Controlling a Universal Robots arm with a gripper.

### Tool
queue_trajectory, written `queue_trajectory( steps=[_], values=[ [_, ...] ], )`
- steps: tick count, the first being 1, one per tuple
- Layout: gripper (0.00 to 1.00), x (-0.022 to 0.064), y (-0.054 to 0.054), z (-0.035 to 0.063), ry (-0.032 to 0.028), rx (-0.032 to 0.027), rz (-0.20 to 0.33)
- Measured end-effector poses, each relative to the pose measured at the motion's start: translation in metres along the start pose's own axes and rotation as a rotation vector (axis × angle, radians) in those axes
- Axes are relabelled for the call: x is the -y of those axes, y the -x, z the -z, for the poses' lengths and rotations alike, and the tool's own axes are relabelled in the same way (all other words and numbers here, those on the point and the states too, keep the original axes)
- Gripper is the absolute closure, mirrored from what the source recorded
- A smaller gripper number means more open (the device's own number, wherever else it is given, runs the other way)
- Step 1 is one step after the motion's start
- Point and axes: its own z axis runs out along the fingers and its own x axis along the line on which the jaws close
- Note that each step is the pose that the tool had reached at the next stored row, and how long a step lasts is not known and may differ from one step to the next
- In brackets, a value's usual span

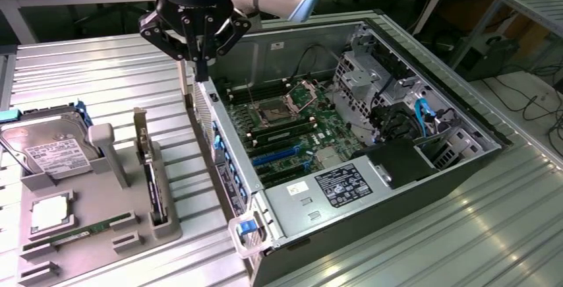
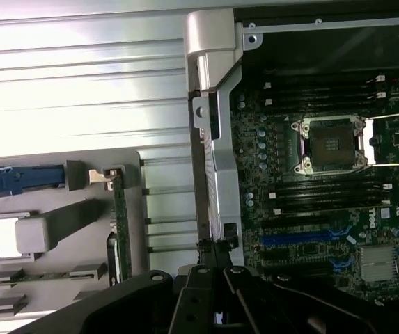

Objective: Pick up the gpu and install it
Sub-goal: 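Reach for the gpu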

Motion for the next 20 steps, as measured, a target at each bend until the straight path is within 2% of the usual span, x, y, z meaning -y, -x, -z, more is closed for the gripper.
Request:
queue_trajectory(
  steps=[9, 20],
  values=[
    [0.89, 0.0046, -0.013, 0.0005, 0.0001, 0.0, 0.001],
    [0.89, 0.0134, -0.038, 0.0016, 0.0009, -0.0001, 0.002]
  ],
)
